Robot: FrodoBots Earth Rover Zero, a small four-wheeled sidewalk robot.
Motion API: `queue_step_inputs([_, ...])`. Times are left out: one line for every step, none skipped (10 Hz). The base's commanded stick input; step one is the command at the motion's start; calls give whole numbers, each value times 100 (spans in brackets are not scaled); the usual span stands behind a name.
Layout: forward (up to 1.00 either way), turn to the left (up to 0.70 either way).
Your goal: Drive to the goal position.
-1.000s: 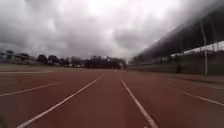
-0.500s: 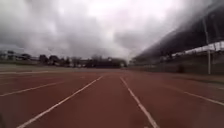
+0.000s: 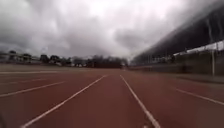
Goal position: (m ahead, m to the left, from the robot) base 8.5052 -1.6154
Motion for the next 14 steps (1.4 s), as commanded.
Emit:
queue_step_inputs([70, 0])
queue_step_inputs([70, -6])
queue_step_inputs([70, -17])
queue_step_inputs([70, -28])
queue_step_inputs([70, -35])
queue_step_inputs([70, -35])
queue_step_inputs([70, -35])
queue_step_inputs([70, -35])
queue_step_inputs([70, -35])
queue_step_inputs([70, -35])
queue_step_inputs([70, -35])
queue_step_inputs([70, -35])
queue_step_inputs([70, -35])
queue_step_inputs([70, -35])
